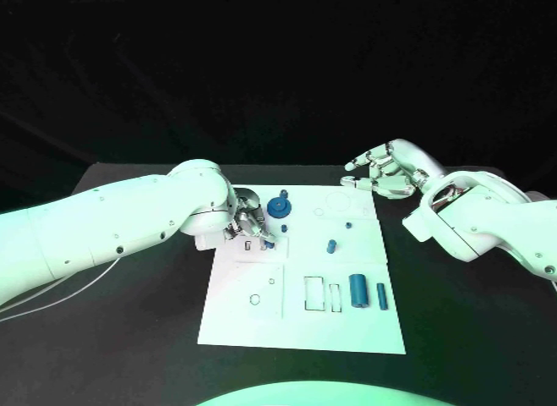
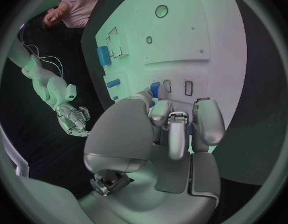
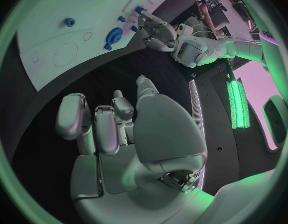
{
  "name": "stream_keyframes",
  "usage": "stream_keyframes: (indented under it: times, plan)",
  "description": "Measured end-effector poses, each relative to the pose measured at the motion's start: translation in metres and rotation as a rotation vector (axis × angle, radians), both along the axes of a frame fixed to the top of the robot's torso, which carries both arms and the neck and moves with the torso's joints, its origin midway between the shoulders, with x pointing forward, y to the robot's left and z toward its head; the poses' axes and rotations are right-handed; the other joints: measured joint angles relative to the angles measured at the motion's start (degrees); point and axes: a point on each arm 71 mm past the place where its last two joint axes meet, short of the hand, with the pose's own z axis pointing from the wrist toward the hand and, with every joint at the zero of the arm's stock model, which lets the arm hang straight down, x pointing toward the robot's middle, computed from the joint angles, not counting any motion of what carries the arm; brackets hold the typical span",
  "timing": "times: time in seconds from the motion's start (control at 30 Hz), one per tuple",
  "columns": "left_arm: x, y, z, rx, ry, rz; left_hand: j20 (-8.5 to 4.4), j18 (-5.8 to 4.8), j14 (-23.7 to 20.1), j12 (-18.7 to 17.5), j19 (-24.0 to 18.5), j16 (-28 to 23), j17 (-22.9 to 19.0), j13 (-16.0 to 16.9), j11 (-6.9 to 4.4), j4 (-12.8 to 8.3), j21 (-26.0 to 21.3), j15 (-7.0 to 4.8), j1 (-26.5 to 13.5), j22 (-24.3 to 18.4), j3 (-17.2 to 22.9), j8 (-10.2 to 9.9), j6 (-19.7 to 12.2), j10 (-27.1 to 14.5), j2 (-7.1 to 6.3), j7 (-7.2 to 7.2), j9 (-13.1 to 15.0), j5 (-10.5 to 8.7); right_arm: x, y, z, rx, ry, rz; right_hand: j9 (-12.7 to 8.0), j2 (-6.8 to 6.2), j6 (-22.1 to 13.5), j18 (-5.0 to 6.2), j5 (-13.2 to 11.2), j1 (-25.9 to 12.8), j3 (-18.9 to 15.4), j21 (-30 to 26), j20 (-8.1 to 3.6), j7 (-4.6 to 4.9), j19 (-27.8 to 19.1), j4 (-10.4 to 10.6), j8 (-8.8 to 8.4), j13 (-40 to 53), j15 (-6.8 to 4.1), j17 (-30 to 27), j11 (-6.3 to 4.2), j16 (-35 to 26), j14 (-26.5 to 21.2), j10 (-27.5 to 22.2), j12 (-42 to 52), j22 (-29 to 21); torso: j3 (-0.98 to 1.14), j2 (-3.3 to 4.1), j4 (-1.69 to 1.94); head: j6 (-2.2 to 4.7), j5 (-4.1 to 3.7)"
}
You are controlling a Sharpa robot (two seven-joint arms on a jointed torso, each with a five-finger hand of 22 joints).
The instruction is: Assemble the parts on the task board
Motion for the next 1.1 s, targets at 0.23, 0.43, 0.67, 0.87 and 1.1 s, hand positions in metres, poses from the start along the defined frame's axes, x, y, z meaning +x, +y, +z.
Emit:
stream_keyframes:
  times: [0.23,0.43,0.67,0.87,1.1]
  plan:
    - [0.000,0.002,-0.001,0.005,0.007,0.000,0.00,-0.01,0.00,-0.34,0.00,0.00,0.00,-0.39,0.00,-0.17,0.00,0.00,-1.53,0.07,4.57,-0.27,-0.19,0.00,-2.32,0.20,0.86,0.00,0.000,0.000,0.000,-0.001,0.000,-0.001,0.00,0.00,0.00,0.00,0.21,0.00,0.00,0.00,0.00,0.00,0.00,0.00,0.18,0.04,0.00,0.00,0.00,0.00,0.00,0.00,0.00,0.00,0.01,0.01,0.03,-0.02,0.05]
    - [0.001,0.004,-0.002,0.002,0.014,0.006,0.21,0.00,0.00,-0.67,0.20,0.00,0.00,-0.59,0.34,-1.91,0.00,0.00,-3.11,0.22,7.84,-0.36,-0.30,0.09,-4.25,0.31,2.01,0.00,0.000,0.000,-0.001,-0.002,0.002,-0.001,0.01,0.00,0.00,0.00,0.21,0.00,0.00,0.00,0.00,0.00,0.00,0.00,0.18,0.04,0.00,0.00,0.00,0.00,0.00,0.00,0.00,0.00,0.02,0.01,0.02,-0.02,0.18]
    - [0.001,0.007,-0.002,-0.010,0.023,0.021,0.21,0.00,0.00,-0.67,0.20,0.00,-0.01,-0.08,0.31,-3.23,0.22,0.00,-4.39,0.39,9.47,0.08,-0.07,0.73,-5.53,0.54,2.64,0.00,0.000,0.000,-0.002,-0.003,0.003,-0.001,0.01,0.00,0.00,0.00,0.21,0.00,0.00,0.00,0.00,0.00,0.00,0.00,0.18,0.04,0.00,0.00,0.00,0.00,0.00,0.00,0.00,0.00,0.03,-0.02,0.02,0.09,0.32]
    - [0.001,0.010,-0.002,-0.024,0.019,0.042,0.21,0.00,0.00,-0.23,0.20,0.00,0.04,0.43,0.06,-4.08,0.22,0.00,-5.31,0.48,10.32,0.34,0.68,1.25,-6.44,0.18,2.86,0.00,0.000,-0.001,-0.002,-0.003,0.004,-0.001,0.01,0.00,0.00,0.00,0.21,0.00,0.00,0.00,0.00,0.00,0.00,0.00,0.18,0.03,0.00,0.00,0.00,0.00,0.00,0.00,0.00,0.00,0.03,-0.02,0.03,0.16,0.42]
    - [0.001,0.013,-0.002,-0.037,0.006,0.066,0.21,-0.57,0.01,-0.23,0.20,0.00,0.04,0.64,0.52,-3.89,0.22,0.01,-7.57,0.48,12.22,0.98,1.64,1.74,-8.67,0.42,3.69,13.53,0.000,-0.001,-0.002,-0.003,0.004,-0.002,0.01,0.00,0.00,0.00,0.21,0.00,0.00,0.00,0.00,0.00,0.00,0.00,0.18,0.03,0.00,0.00,0.00,0.00,0.00,0.00,0.00,0.00,0.03,-0.01,0.05,0.19,0.53]
